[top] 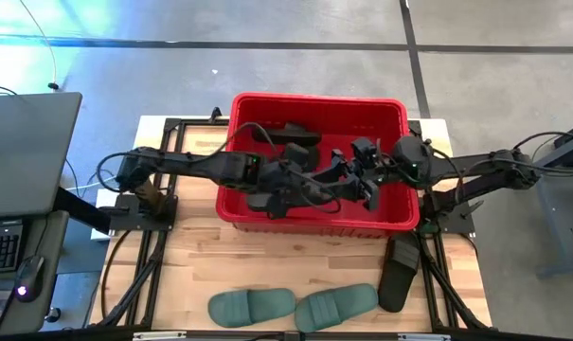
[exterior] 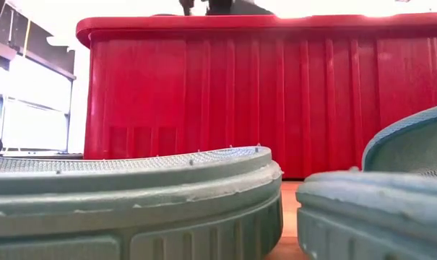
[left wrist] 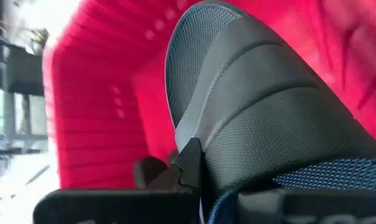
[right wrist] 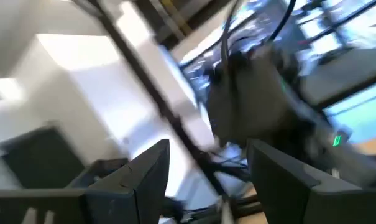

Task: Pick and place slides into bin
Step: Put the black slide into the red bin

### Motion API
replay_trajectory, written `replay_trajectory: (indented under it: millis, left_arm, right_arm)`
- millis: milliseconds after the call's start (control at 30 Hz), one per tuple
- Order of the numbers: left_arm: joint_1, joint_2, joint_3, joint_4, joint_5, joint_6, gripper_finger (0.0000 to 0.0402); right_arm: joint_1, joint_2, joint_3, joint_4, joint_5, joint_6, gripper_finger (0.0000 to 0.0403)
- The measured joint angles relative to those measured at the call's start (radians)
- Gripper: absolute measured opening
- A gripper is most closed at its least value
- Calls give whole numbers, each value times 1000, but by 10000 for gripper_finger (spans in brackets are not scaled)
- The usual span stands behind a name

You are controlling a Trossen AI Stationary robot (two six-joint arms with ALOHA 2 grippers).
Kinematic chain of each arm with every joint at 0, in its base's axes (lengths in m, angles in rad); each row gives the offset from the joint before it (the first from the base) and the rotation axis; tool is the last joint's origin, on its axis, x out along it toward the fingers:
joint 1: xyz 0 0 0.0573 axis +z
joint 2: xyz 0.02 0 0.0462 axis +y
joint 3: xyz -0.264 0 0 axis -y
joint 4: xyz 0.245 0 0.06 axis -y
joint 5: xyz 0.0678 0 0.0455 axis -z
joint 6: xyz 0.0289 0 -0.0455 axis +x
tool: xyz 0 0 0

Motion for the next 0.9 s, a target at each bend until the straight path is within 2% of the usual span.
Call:
replay_trajectory:
  millis: [100, 233, 400, 533, 600, 767, 900]
  left_arm:
    - [35, 5, -120, 78, 27, 0, 2]
    - [82, 6, -240, 205, 92, -4, 3]
    - [139, 5, -346, 342, 141, -4, 3]
    - [191, 4, -383, 352, 143, -3, 3]
    - [213, 4, -413, 353, 146, -2, 3]
    - [247, 4, -488, 362, 243, -23, 3]
    - [249, 4, -534, 359, 256, -34, 8]
  right_arm:
    - [14, -74, 0, -186, 164, -38, 204]
    - [61, -174, 0, -430, 458, -57, 204]
    - [126, -243, 0, -557, 650, -47, 204]
    - [154, -262, 0, -633, 716, -21, 204]
    - [162, -262, 0, -675, 723, 1, 204]
    - [175, -262, 0, -760, 724, 56, 204]
    - [176, -261, 0, -775, 723, 58, 204]
